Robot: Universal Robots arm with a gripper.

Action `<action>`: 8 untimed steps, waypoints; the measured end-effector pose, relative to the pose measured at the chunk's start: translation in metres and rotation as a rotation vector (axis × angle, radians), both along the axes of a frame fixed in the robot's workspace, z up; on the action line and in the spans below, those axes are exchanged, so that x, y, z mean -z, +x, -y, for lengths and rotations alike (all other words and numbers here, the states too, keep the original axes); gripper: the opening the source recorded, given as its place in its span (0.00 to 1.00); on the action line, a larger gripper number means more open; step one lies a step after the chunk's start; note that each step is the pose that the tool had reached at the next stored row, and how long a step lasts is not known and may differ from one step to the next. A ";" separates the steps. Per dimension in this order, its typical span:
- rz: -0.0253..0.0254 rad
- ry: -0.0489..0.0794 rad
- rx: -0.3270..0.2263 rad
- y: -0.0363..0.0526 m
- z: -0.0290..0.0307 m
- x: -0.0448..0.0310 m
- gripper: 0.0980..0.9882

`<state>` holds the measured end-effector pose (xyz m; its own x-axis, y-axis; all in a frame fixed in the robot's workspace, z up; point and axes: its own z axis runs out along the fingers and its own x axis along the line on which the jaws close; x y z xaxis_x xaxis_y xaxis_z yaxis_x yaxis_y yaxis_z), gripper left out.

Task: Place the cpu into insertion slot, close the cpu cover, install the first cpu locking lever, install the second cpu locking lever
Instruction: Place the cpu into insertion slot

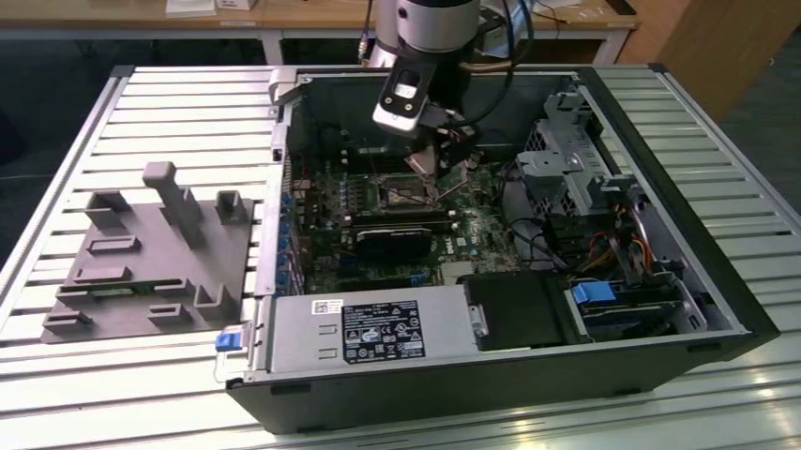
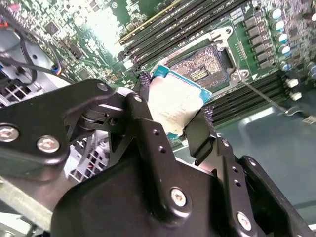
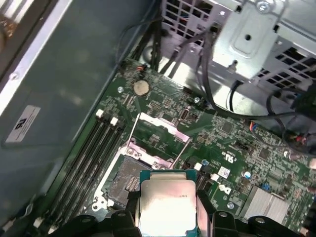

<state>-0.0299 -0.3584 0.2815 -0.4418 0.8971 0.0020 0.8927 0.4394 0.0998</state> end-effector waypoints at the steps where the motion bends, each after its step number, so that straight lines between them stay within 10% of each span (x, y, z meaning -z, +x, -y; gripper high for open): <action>1: 0.0000 0.000 0.018 0.0000 0.0000 0.0001 0.49; 8: -0.0001 0.000 0.146 0.0000 0.0000 0.0015 0.49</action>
